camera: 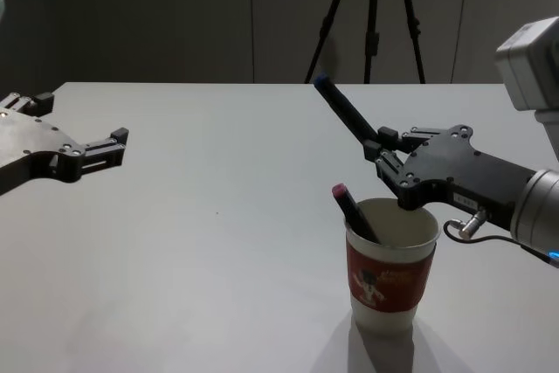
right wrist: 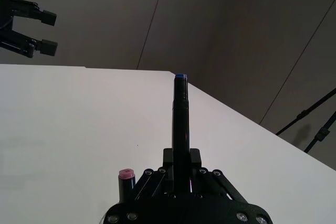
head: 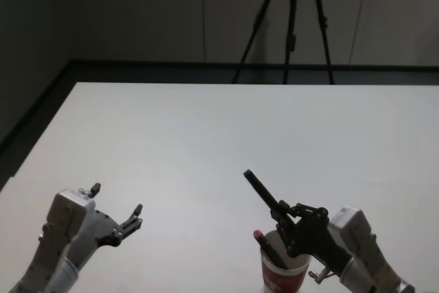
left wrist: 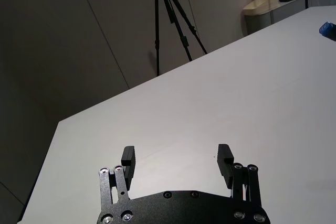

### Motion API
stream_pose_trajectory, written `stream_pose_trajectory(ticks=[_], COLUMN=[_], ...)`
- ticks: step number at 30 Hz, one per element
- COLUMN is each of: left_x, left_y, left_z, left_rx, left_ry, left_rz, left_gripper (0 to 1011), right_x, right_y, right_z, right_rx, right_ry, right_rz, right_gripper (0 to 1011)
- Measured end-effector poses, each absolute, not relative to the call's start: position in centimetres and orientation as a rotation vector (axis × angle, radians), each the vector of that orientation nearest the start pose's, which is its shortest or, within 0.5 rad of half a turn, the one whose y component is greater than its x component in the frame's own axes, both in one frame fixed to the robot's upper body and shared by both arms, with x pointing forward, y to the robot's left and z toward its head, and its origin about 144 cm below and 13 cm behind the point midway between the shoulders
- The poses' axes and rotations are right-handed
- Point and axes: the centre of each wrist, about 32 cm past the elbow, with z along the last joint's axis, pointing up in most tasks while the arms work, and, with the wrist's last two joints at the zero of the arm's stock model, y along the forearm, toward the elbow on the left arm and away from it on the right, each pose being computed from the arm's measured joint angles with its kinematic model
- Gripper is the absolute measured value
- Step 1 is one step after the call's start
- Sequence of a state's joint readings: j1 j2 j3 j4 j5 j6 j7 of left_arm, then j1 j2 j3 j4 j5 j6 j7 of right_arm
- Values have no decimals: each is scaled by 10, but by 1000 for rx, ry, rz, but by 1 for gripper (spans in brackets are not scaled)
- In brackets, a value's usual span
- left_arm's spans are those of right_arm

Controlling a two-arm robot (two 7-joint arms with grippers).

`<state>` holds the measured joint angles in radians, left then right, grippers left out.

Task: Place the pen into the pen holder.

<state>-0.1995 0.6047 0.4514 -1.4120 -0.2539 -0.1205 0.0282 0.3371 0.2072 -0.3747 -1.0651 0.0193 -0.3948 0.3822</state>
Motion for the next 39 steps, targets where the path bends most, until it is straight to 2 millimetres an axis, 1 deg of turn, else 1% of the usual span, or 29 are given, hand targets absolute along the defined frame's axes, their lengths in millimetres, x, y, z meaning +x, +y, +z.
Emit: stream_pose_trajectory(ticks=[18,31,34,36,39], left_x=[489,489,489,489,489], left_y=[310,310,310,310,310], left_z=[1140,1140,1140,1140,1140], left_rx=[305,305,304,305,304], left_ry=[-285,-285,-285,-285,-285], left_rz=[1248,1248,1248,1248,1248], left_gripper=[1001,1001,1001,1001,1001], right_x=[539,540,540,540,540], right_y=[-212,-212,-212,-212,-212], right_z=[1088,1088,1088,1088,1088], right_rx=[-119,-119,-119,-119,-119], right_ry=[-320,-321,-321,-321,-321], right_rz=[-852,-859,-859,-859,-859], right_gripper=[174,178,226,299,374])
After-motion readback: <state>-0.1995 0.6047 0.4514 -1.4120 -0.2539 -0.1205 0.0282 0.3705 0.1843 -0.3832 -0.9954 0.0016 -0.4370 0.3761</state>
